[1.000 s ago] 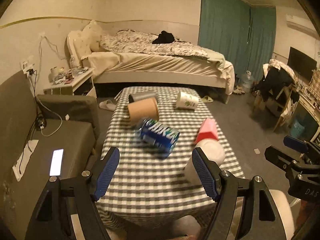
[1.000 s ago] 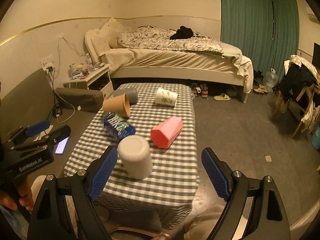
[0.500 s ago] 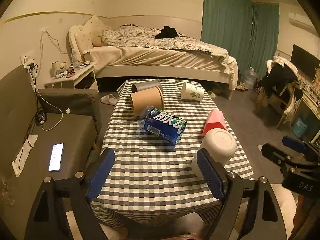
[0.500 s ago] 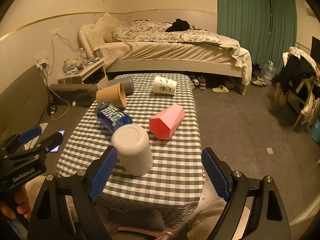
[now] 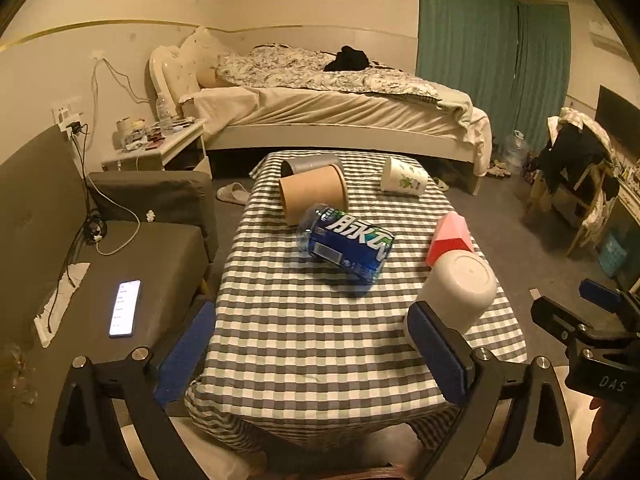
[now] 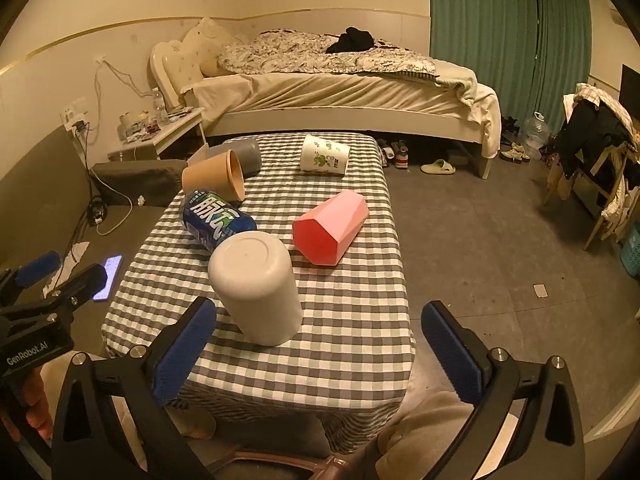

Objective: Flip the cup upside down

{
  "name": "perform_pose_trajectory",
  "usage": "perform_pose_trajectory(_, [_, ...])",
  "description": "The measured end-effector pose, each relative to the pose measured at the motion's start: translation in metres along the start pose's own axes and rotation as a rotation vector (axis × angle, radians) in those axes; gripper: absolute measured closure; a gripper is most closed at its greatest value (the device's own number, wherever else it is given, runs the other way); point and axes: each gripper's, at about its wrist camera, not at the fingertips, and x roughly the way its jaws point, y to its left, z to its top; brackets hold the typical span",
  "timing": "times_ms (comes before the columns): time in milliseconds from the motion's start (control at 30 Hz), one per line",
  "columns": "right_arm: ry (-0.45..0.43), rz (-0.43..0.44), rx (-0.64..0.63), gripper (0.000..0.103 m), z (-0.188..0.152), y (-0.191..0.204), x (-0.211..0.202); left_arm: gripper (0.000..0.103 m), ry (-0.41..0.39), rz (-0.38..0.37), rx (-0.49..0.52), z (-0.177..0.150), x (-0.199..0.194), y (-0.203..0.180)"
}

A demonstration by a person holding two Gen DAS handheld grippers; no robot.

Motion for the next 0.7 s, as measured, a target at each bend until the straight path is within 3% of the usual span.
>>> perform_pose_trajectory(700, [-0.017, -0.022, -0.002, 0.0, -0.0007, 0.0017, -0.0027, 0.0, -0.001, -0.01, -0.017, -0.0006, -0.0021, 0.0027])
